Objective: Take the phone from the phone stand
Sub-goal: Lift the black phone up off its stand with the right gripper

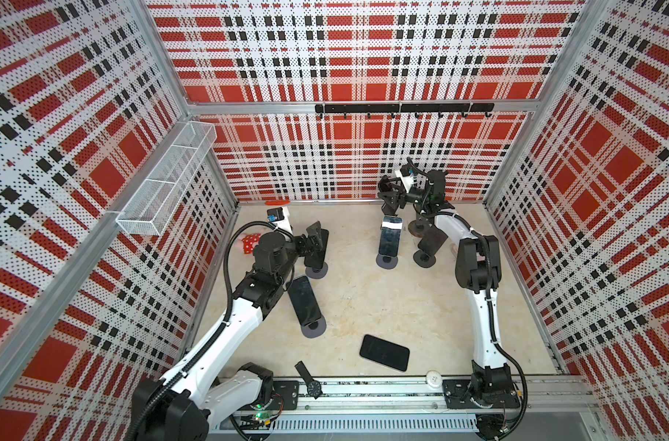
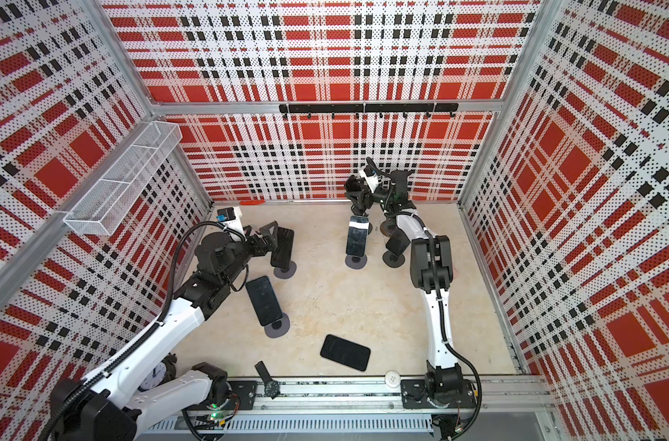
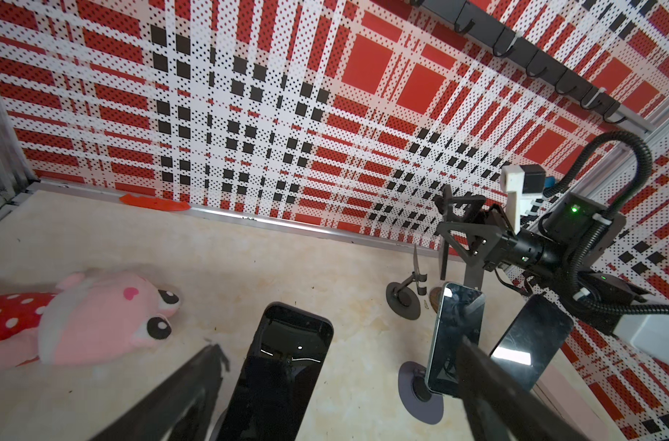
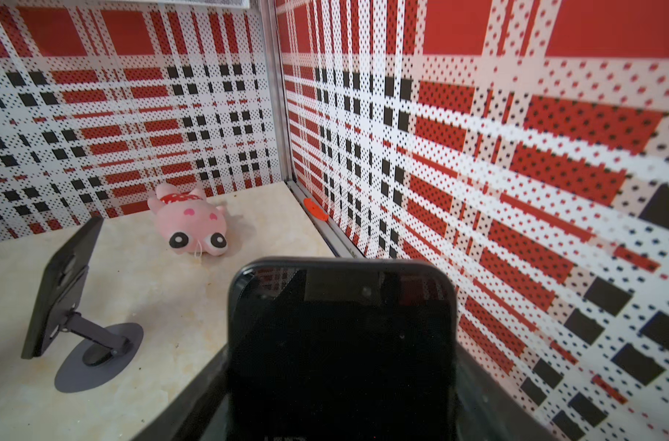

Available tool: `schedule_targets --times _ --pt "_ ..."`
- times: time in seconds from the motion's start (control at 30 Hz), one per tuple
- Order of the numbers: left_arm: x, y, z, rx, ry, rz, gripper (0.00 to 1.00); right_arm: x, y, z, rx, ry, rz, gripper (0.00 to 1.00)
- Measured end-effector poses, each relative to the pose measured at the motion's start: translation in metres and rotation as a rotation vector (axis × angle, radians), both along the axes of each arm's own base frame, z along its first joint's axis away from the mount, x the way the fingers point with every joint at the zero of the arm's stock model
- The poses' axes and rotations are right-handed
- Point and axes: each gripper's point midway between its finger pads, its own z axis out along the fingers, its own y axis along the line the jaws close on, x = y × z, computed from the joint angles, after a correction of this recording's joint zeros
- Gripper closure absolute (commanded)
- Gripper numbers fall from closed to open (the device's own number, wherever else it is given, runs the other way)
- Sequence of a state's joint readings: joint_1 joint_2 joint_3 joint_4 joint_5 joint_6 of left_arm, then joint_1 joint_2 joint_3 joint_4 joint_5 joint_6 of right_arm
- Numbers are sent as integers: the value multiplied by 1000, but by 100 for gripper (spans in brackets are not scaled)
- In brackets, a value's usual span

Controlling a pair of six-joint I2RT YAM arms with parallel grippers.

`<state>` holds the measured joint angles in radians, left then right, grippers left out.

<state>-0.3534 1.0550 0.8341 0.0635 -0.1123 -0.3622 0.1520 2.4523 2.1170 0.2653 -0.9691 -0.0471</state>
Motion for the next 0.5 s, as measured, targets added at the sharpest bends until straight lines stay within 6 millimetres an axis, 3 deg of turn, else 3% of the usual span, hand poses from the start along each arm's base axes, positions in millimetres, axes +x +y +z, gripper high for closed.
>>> schedule_targets --times 0.23,0.5 --pt "-4 6 -4 4 10 11 2 -9 1 26 58 -12 27 26" --pt "-13 13 5 -2 -7 21 2 -37 1 63 113 -30 72 26"
